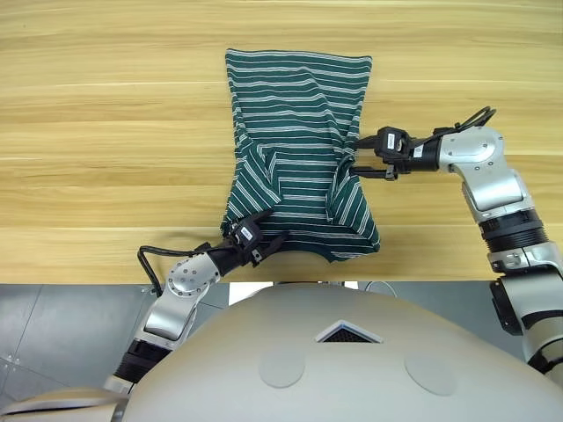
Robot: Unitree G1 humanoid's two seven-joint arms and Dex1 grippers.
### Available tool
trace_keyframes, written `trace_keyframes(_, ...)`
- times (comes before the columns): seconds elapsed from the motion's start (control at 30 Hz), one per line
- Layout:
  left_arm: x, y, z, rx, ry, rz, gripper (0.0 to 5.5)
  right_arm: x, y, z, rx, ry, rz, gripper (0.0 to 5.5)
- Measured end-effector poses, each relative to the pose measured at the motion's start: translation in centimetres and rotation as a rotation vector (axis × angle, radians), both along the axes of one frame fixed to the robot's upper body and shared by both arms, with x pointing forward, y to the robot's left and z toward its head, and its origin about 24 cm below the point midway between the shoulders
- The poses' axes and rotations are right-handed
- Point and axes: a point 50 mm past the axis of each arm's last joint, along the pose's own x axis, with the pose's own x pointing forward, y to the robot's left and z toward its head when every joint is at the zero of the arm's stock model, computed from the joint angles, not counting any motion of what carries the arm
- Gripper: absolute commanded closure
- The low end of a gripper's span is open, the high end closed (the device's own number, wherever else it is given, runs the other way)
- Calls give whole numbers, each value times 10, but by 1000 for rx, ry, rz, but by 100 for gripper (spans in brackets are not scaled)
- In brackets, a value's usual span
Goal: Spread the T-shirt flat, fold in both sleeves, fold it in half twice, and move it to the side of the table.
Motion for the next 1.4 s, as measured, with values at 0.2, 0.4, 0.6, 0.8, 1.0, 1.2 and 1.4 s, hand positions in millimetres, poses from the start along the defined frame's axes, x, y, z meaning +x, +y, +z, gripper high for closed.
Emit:
trace_keyframes(0.2, 0, 0, 0, -2, 2, 1, 271, 1, 15, -5, 41, -3, -17, 307)
trace_keyframes(0.4, -1, -2, 0, -7, 4, -5, 271, 1, 29, -18, -23, -9, 6, 307)
trace_keyframes(0.6, -5, -5, 0, -15, 12, -11, 271, 8, 28, -23, -66, -57, 9, 307)
trace_keyframes(0.8, -10, -8, 1, -26, 33, -10, 271, 23, 18, -24, -79, -90, -36, 307)
trace_keyframes(1.0, -10, -8, 0, -31, 40, -7, 271, 15, 10, -20, 13, 6, -8, 307)
trace_keyframes(1.2, 0, -2, 2, -40, 16, 79, 271, 3, 7, -14, 65, 13, 60, 307)
trace_keyframes(1.4, 2, -11, 25, -234, 21, 118, 271, 4, 23, 19, 284, -119, 80, 307)
